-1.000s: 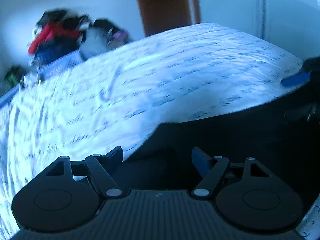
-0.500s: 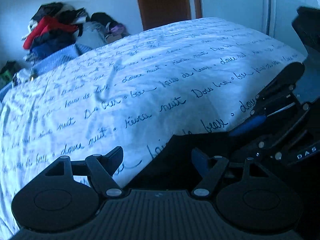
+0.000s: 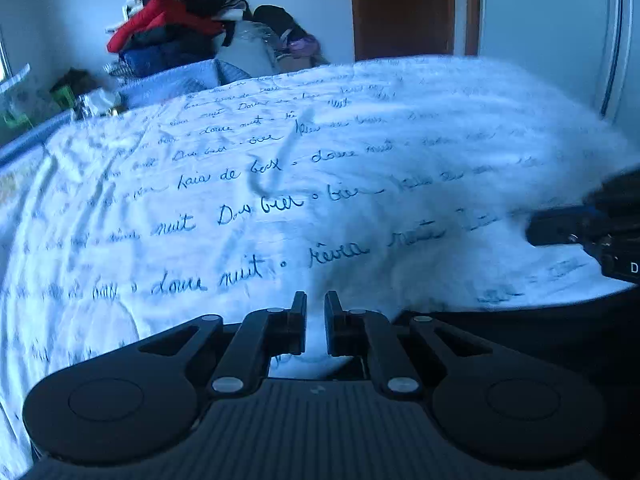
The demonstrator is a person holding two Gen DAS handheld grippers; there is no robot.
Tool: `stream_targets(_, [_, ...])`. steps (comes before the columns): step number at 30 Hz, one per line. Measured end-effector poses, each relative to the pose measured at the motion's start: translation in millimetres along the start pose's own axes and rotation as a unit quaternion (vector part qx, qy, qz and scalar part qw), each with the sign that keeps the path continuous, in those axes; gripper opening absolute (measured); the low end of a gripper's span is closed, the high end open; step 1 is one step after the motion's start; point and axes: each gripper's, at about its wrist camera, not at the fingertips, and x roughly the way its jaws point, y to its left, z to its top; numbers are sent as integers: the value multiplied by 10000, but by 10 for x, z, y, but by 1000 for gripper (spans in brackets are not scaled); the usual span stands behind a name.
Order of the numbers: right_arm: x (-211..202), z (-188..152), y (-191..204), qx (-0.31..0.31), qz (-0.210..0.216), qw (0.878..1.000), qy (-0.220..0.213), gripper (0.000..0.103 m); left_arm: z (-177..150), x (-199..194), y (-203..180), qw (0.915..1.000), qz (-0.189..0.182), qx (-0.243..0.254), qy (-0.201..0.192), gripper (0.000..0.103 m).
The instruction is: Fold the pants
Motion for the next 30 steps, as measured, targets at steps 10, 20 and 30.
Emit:
stream_targets(10, [-684,-786,-291,-100,1008,9816,1617,5,-233,-237,-848,9827,-1118,1434,343,56])
stream_targets(20, [-980,-723,-373,607,526,9954,530,10,-99,-325,-751,9948,-753,684,13,70])
stream_targets(30, [-1015,-807,-497,1161,-600,9913,185,11,-141,-222,-1102,9944,-841,642,48,70])
